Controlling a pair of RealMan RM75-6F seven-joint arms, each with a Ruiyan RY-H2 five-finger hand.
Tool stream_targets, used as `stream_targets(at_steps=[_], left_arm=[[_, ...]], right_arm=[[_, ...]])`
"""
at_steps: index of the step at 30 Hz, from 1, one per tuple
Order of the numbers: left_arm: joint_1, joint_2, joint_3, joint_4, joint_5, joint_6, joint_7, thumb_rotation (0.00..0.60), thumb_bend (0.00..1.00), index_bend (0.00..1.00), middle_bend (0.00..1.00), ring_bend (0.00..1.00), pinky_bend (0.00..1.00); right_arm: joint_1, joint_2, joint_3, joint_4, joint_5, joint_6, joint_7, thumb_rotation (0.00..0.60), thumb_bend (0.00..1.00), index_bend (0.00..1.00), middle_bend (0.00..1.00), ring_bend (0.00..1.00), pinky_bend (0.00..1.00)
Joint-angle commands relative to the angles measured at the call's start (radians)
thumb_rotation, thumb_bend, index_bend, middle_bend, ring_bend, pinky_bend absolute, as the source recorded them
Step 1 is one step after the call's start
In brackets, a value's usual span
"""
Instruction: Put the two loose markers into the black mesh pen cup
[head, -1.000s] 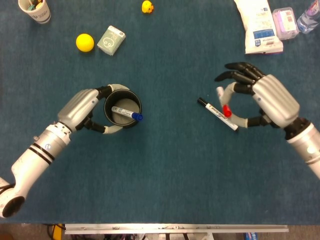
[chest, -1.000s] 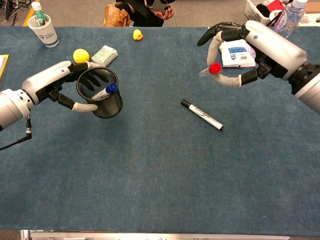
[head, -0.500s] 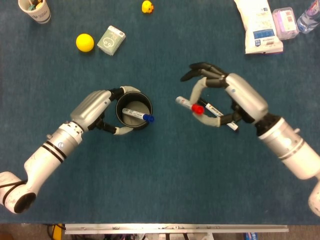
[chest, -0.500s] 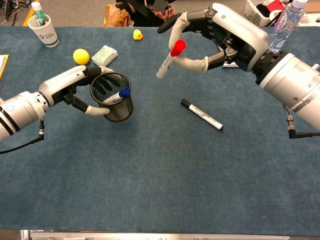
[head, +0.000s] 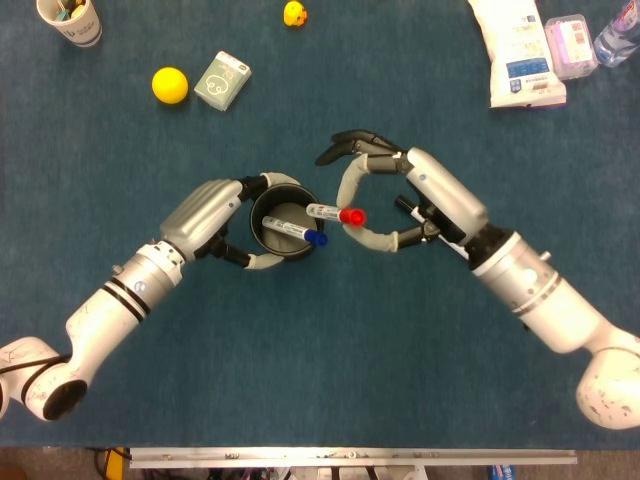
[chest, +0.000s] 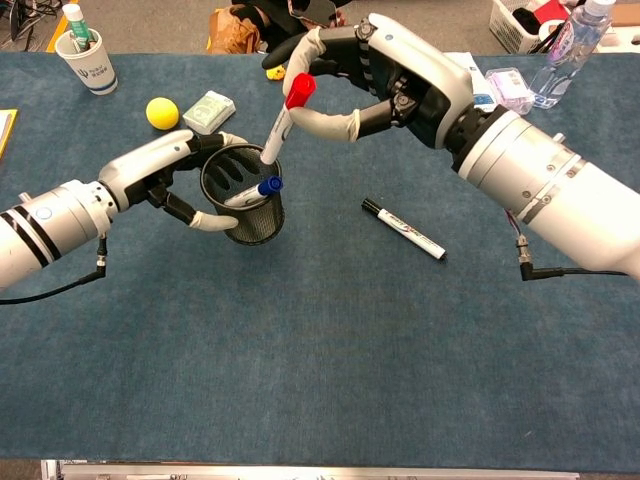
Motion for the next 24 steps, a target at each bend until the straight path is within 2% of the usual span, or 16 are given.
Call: stream_targets(at_steps=[1, 11, 13, 17, 20, 24], left_arm=[[-0.005, -0.001, -0.002, -0.008, 0.002, -0.001, 0.006, 0.6, 0.22, 0.35, 0.4, 0.35, 0.31], [-0.018, -0.012, -0.012, -0.015, -0.01, -0.008, 0.021, 0.6, 0.22, 0.35, 0.4, 0.35, 0.31], [-0.019, -0.012, -0.012, -0.017, -0.011, -0.006, 0.022, 0.6, 0.22, 0.35, 0.4, 0.35, 0.31], [-0.019, -0.01, -0.015, -0.018, -0.015, -0.003, 0.022, 0.6, 0.22, 0.35, 0.4, 0.35, 0.31], [-0.019, -0.007, -0.014, -0.017, -0.015, -0.002, 0.022, 0.6, 0.22, 0.35, 0.4, 0.35, 0.31], [-0.017, -0.006, -0.012, -0.014, -0.017, -0.001, 0.02, 0.6, 0.22, 0.35, 0.4, 0.35, 0.31]], right_arm=[[0.007, -0.015, 0.004, 0.014, 0.011, -0.011, -0.002, 0.6, 0.3, 0.65, 0.3, 0.13, 0.13], [0.021, -0.066, 0.01, 0.065, 0.026, -0.028, -0.015, 0.6, 0.3, 0.64, 0.3, 0.13, 0.13], [0.024, -0.075, 0.008, 0.073, 0.029, -0.033, -0.027, 0.6, 0.26, 0.59, 0.29, 0.13, 0.12], [0.026, -0.085, 0.006, 0.089, 0.034, -0.037, -0.051, 0.6, 0.15, 0.43, 0.24, 0.11, 0.11], [0.023, -0.083, 0.007, 0.093, 0.034, -0.033, -0.062, 0.6, 0.11, 0.32, 0.21, 0.09, 0.1], [0.012, -0.066, 0.009, 0.089, 0.024, -0.014, -0.067, 0.6, 0.08, 0.3, 0.2, 0.08, 0.09]])
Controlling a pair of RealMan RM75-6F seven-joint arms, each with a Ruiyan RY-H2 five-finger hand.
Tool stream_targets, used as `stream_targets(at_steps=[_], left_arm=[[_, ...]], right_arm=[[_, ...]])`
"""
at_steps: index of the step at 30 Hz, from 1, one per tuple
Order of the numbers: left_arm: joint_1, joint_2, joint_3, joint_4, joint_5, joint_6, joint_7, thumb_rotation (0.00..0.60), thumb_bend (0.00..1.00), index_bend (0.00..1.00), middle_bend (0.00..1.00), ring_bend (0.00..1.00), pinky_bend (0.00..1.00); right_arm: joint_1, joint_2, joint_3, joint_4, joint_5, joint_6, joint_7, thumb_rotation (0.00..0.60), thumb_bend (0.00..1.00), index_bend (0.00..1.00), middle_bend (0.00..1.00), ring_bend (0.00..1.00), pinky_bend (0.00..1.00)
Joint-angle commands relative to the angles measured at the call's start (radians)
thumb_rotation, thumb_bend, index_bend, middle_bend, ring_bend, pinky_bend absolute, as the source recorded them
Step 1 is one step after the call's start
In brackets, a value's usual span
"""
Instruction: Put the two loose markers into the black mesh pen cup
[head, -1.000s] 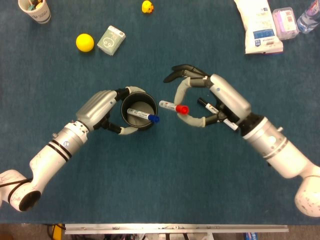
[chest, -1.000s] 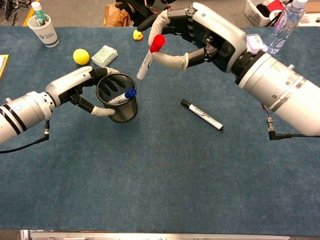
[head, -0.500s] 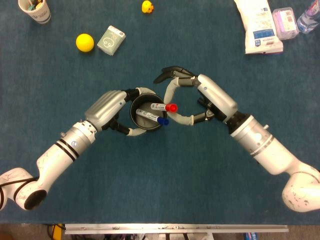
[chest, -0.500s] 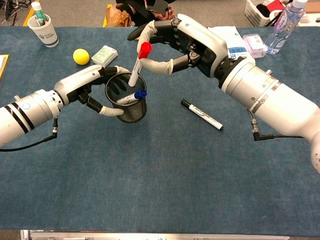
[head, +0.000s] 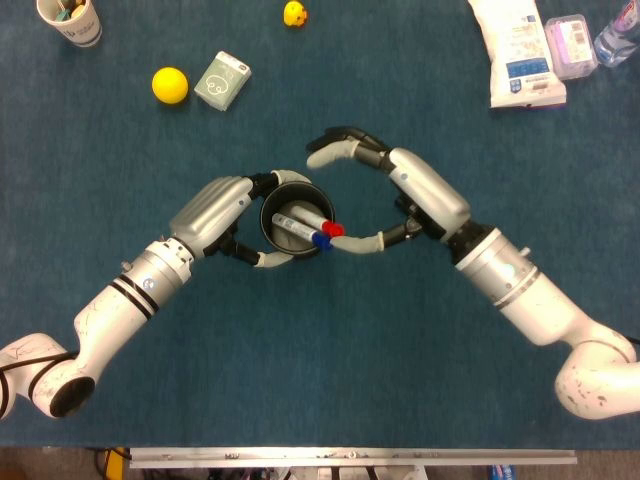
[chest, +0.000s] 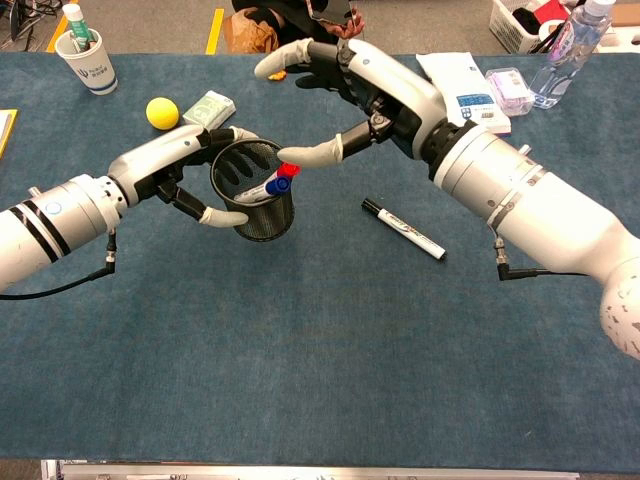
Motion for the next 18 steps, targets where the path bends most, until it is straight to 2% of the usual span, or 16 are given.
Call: stream_targets(at_steps=[1, 4, 11, 18], left_arm=[[0.0, 0.0, -0.001, 0.004, -0.002, 0.001, -0.004, 0.6, 0.22, 0.35, 0.4, 0.35, 0.31], [0.002, 0.004, 0.002, 0.007, -0.001, 0.003, -0.007, 0.6, 0.22, 0.35, 0.4, 0.35, 0.31], [0.003, 0.009, 0.001, 0.012, -0.002, 0.006, -0.016, 0.6, 0.22, 0.35, 0.4, 0.35, 0.31], [0.006, 0.019, 0.009, 0.011, 0.006, 0.011, -0.013, 0.6, 0.22, 0.35, 0.4, 0.35, 0.31]], right_arm=[[-0.012, 0.018, -0.001, -0.002, -0.018, 0.022, -0.011, 0.6, 0.08, 0.3, 0.2, 0.08, 0.09], [-0.033, 0.053, -0.023, 0.017, -0.076, 0.067, -0.049, 0.6, 0.08, 0.3, 0.2, 0.08, 0.09], [-0.078, 0.195, -0.118, 0.074, -0.224, 0.128, -0.125, 0.6, 0.11, 0.42, 0.23, 0.08, 0.09], [-0.096, 0.303, -0.218, 0.166, -0.355, 0.14, -0.226, 0.6, 0.15, 0.43, 0.23, 0.08, 0.09]])
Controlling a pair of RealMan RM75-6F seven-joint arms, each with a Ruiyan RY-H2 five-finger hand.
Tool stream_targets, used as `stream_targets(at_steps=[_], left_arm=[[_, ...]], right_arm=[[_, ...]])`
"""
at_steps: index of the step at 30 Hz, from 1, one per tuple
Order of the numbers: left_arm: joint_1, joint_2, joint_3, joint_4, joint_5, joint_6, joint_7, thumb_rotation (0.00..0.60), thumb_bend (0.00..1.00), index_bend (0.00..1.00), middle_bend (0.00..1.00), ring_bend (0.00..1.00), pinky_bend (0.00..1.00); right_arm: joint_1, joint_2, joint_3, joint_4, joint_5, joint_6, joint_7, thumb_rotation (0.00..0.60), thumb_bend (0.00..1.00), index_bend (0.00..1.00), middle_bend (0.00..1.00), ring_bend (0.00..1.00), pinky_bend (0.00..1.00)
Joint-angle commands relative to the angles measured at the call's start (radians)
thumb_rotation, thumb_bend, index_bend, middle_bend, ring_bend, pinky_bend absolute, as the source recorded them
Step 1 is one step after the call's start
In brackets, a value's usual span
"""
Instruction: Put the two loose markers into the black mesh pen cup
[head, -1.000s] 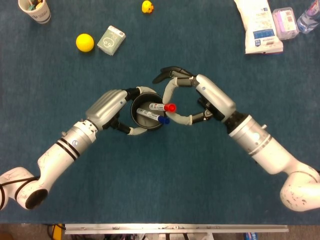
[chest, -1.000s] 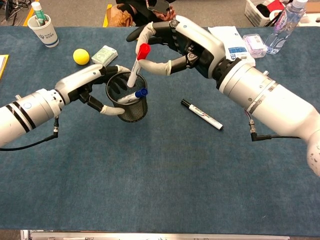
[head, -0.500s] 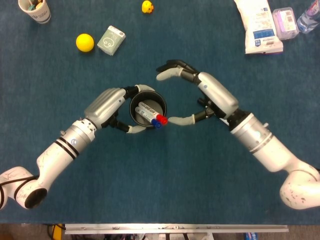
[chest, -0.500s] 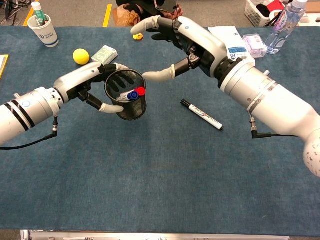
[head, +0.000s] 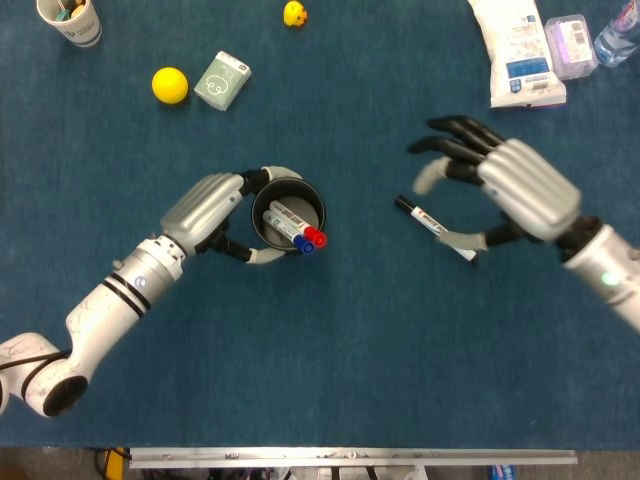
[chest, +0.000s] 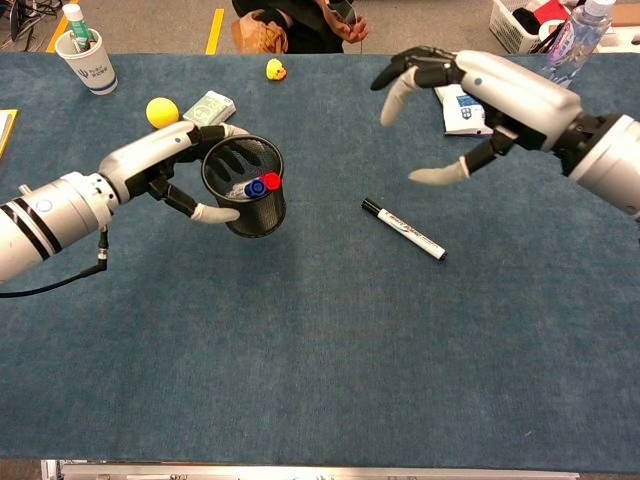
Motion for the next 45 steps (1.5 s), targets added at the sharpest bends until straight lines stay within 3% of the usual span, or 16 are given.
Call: stream_targets(at_steps=[1, 9, 23, 35, 45], left_arm=[[0.002, 0.005, 0.002, -0.003, 0.0, 0.001, 0.003, 0.6, 0.22, 0.35, 0.4, 0.35, 0.31], [0.007, 0.021, 0.003, -0.017, -0.005, 0.006, 0.02, 0.6, 0.22, 0.35, 0.4, 0.35, 0.31], [0.022, 0.061, 0.007, -0.037, -0.007, 0.02, 0.025, 0.6, 0.22, 0.35, 0.4, 0.35, 0.31], [0.028, 0.076, 0.01, -0.045, 0.002, 0.027, 0.016, 0.6, 0.22, 0.35, 0.4, 0.35, 0.31], [0.033, 0.086, 0.011, -0.046, 0.006, 0.035, 0.004, 0.6, 0.22, 0.35, 0.4, 0.35, 0.31]], right_arm=[[-0.007, 0.041, -0.06, 0.064, -0.079, 0.006, -0.058, 0.6, 0.15, 0.43, 0.23, 0.08, 0.09], [0.017, 0.017, -0.125, 0.225, -0.195, -0.004, -0.174, 0.6, 0.17, 0.44, 0.23, 0.08, 0.09], [0.043, -0.178, -0.167, 0.553, -0.277, 0.037, -0.285, 0.6, 0.17, 0.44, 0.23, 0.08, 0.09], [0.047, -0.314, -0.195, 0.732, -0.292, 0.089, -0.316, 0.6, 0.16, 0.44, 0.22, 0.08, 0.09], [0.056, -0.371, -0.219, 0.817, -0.289, 0.106, -0.311, 0.6, 0.17, 0.44, 0.22, 0.08, 0.09]])
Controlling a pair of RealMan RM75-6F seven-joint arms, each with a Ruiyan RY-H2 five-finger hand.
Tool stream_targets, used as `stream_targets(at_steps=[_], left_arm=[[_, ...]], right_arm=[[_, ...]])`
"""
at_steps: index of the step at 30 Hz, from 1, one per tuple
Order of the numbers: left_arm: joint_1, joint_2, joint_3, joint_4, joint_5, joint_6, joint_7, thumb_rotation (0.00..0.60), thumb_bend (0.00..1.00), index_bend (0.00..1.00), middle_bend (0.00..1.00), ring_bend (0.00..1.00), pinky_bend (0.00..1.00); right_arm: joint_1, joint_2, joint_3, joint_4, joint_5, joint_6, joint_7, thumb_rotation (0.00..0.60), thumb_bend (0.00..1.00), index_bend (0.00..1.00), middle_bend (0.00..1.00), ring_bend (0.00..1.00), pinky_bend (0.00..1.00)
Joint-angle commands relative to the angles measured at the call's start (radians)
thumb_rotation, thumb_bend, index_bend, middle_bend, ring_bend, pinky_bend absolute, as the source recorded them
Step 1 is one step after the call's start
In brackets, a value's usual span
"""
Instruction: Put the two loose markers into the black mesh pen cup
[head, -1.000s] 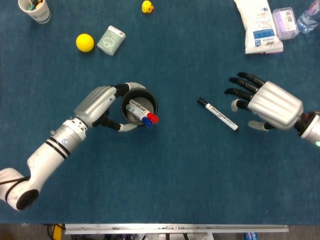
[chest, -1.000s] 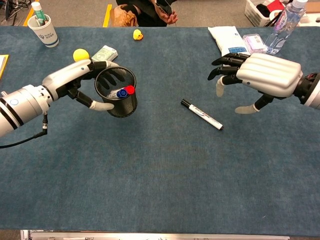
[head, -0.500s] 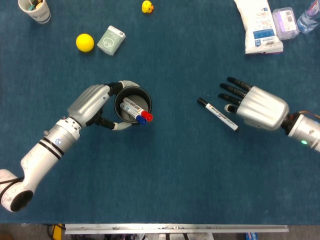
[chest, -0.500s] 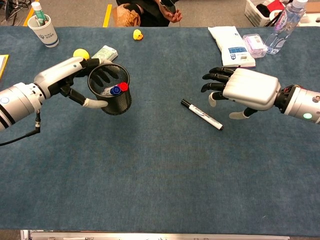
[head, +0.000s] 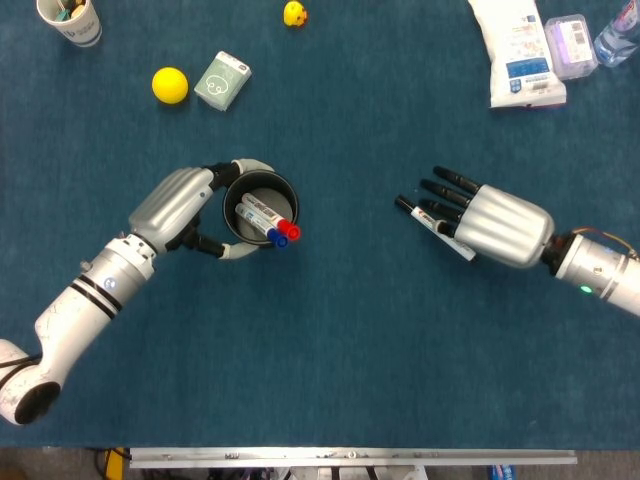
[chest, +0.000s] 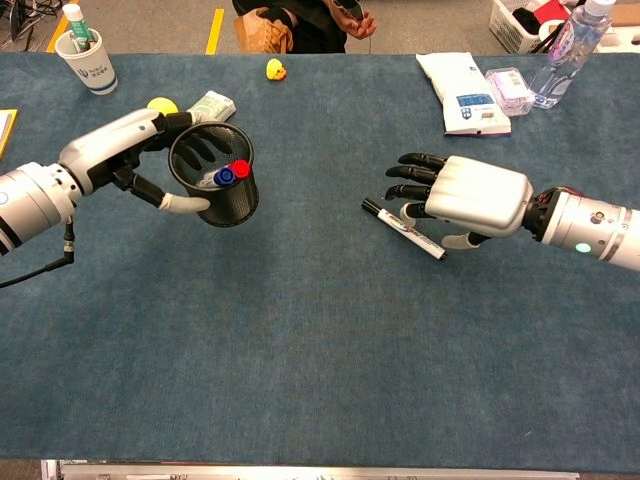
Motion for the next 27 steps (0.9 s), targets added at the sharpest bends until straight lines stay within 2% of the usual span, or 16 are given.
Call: stream_targets(at_steps=[1, 16, 27], left_arm=[[0.001, 0.0, 0.0, 0.002, 0.001, 0.001, -0.003, 0.6, 0.22, 0.35, 0.4, 0.35, 0.31], [0.004, 0.005, -0.003, 0.011, 0.004, 0.01, -0.022, 0.6, 0.22, 0.35, 0.4, 0.35, 0.31], [0.007, 0.008, -0.004, 0.018, 0.006, 0.015, -0.033, 0.6, 0.22, 0.35, 0.4, 0.35, 0.31]], right_arm=[[0.002, -0.019, -0.007, 0.023, 0.001, 0.011, -0.003, 0.6, 0.17, 0.44, 0.22, 0.08, 0.09], [0.019, -0.075, -0.028, 0.07, 0.018, 0.005, -0.006, 0.6, 0.2, 0.44, 0.21, 0.08, 0.09], [0.028, -0.097, -0.039, 0.075, 0.029, 0.002, -0.005, 0.6, 0.27, 0.46, 0.21, 0.08, 0.09]])
